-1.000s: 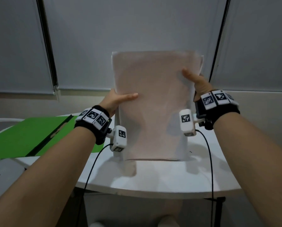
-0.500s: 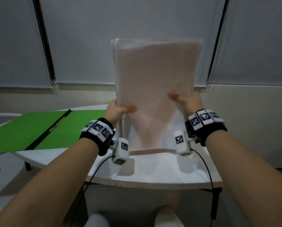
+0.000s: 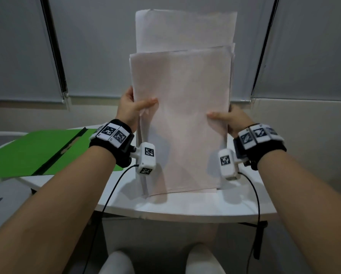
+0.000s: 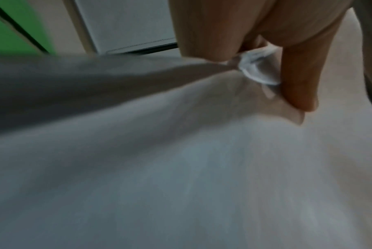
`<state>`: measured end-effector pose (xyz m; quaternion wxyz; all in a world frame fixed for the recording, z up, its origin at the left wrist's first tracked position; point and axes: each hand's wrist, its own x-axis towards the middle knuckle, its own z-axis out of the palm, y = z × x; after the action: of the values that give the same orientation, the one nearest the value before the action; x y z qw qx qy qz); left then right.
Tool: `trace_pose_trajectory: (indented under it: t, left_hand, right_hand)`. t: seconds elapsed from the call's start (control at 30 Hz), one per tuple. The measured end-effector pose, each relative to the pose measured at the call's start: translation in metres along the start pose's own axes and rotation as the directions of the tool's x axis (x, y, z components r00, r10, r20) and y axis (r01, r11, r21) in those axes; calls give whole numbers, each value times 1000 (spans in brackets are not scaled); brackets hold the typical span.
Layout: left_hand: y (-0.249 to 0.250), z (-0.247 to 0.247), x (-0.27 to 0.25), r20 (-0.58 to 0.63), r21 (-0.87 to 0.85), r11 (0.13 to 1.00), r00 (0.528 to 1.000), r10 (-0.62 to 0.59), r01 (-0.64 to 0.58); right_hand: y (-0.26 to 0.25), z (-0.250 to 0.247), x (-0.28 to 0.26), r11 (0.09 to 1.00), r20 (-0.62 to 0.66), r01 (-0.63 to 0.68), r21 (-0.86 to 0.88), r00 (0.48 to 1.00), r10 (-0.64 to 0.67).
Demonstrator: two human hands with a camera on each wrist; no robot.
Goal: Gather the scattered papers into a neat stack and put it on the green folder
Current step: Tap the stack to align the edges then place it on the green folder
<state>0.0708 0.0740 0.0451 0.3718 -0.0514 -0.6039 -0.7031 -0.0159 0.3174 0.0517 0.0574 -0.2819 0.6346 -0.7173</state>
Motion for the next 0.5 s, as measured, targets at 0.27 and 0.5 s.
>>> trace_pose_trajectory:
  t: [0.27,0.5]
  left_hand:
    - [20,22,2,-142,150,979,977,161,-139]
    - [-11,26,-19,-115,155,987,992,57,-39]
  right_hand:
    - [10,19,-4,971,-237,184,-154,947,-217]
    - [36,22,6,978,-257,-1,-210,965,-55]
